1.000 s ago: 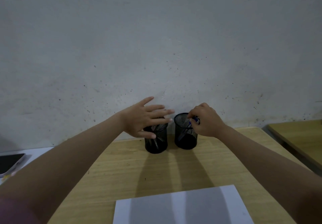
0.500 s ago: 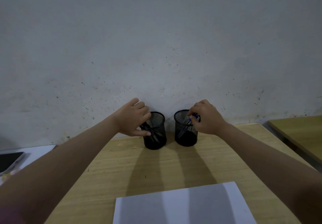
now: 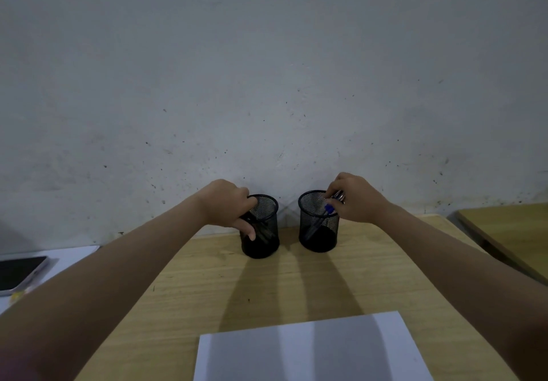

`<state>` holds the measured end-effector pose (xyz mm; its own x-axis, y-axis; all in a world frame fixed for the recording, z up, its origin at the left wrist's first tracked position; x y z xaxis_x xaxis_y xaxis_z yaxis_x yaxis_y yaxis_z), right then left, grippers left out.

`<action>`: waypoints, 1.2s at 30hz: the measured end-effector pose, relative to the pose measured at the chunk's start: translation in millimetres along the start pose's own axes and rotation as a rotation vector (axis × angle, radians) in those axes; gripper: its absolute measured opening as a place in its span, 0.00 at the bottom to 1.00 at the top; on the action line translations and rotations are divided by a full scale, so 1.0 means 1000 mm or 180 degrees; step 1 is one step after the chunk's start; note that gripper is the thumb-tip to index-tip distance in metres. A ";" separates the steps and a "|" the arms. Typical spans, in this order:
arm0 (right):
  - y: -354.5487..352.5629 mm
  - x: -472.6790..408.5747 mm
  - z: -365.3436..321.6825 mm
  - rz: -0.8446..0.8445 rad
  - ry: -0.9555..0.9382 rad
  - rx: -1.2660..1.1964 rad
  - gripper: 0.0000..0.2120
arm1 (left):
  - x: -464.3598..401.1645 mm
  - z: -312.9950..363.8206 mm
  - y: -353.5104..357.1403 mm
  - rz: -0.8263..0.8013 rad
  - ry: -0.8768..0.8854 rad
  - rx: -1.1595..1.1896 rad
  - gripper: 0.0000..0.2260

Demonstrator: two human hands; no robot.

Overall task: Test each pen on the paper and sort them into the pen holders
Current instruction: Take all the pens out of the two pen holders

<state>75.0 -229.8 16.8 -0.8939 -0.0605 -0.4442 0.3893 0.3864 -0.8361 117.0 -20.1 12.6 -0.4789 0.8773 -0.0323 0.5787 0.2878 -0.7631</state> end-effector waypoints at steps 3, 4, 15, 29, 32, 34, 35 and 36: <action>-0.004 -0.004 0.005 -0.0023 0.0152 -0.0095 0.03 | -0.003 0.002 -0.004 -0.0107 0.0096 -0.0047 0.35; -0.005 -0.005 0.006 -0.0031 0.0200 -0.0135 0.03 | -0.003 0.002 -0.005 -0.0129 0.0121 -0.0060 0.35; -0.035 -0.002 0.000 0.0331 0.0231 -0.0352 0.04 | -0.001 -0.008 -0.010 -0.0538 0.0114 0.0037 0.33; -0.048 0.017 -0.014 0.0330 0.0105 -0.0229 0.06 | -0.008 -0.024 -0.038 -0.0491 -0.0455 -0.0027 0.32; -0.054 0.019 -0.017 0.0378 0.0106 -0.0223 0.06 | -0.004 -0.028 -0.051 -0.0357 -0.0471 -0.0074 0.31; -0.061 0.020 -0.020 0.0446 0.0097 -0.0233 0.06 | 0.001 -0.032 -0.059 -0.0190 -0.0490 -0.0113 0.32; -0.065 0.021 -0.022 0.0485 0.0090 -0.0244 0.05 | 0.006 -0.035 -0.064 -0.0070 -0.0530 -0.0125 0.31; -0.069 0.021 -0.024 0.0521 0.0079 -0.0256 0.05 | 0.012 -0.038 -0.068 0.0080 -0.0596 -0.0116 0.31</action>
<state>23.7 -235.3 72.5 -0.8256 0.0316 -0.5634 0.5120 0.4615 -0.7244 96.6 -14.3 89.0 -0.5767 0.7984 -0.1732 0.6138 0.2834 -0.7369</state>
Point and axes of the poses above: each hand's wrist, its own x-axis away from the middle knuckle, its own y-axis out of the palm, z = x × y, the point moved 8 cm from there along -x, towards the middle knuckle, and after that the axes turned 5 degrees about z, right-handed, at the moved point
